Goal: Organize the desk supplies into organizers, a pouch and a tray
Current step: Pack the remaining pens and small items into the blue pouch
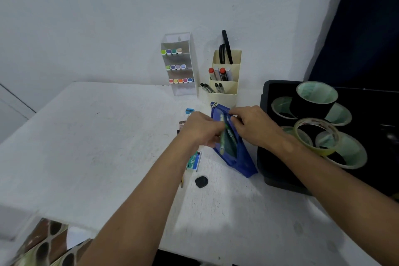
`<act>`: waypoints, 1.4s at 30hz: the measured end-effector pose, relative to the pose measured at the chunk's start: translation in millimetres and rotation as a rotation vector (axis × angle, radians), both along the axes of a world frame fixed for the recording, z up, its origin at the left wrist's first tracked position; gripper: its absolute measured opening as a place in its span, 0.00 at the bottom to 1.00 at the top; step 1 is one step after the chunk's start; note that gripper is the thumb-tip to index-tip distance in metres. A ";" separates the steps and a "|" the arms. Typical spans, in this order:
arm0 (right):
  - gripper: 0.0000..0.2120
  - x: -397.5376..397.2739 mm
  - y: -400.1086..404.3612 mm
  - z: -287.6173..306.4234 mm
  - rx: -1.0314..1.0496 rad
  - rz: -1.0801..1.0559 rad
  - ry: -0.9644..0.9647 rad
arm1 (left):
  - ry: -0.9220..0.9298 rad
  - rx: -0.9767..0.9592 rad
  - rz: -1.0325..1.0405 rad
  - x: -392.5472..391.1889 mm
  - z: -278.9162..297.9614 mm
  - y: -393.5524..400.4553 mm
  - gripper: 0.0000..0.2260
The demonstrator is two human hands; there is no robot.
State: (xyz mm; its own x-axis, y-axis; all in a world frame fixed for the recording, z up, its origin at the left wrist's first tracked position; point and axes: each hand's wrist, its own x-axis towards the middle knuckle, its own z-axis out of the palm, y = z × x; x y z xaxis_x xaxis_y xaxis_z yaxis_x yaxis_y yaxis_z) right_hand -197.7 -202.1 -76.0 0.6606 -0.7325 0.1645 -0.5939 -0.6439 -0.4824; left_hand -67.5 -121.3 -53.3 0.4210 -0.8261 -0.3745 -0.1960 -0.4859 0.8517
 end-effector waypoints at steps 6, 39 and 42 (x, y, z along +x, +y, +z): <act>0.12 0.0 -1.1 -1.0 0.006 0.002 -0.011 | 0.044 -0.028 0.072 -5.8 -11.3 -4.1 0.07; 0.14 0.2 1.5 1.1 0.035 0.004 0.011 | -0.622 0.304 0.026 55.6 -33.9 39.8 0.10; 0.14 0.2 0.7 0.6 0.041 0.001 0.011 | -0.635 0.197 0.044 51.3 -14.7 34.2 0.08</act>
State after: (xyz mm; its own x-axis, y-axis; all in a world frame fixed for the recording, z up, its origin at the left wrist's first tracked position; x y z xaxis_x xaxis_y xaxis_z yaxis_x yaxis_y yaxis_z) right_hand -197.6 -201.4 -75.3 0.6630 -0.7377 0.1272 -0.5986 -0.6245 -0.5016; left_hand -16.2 -87.1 -68.0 0.6411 -0.7450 -0.1845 -0.6072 -0.6394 0.4717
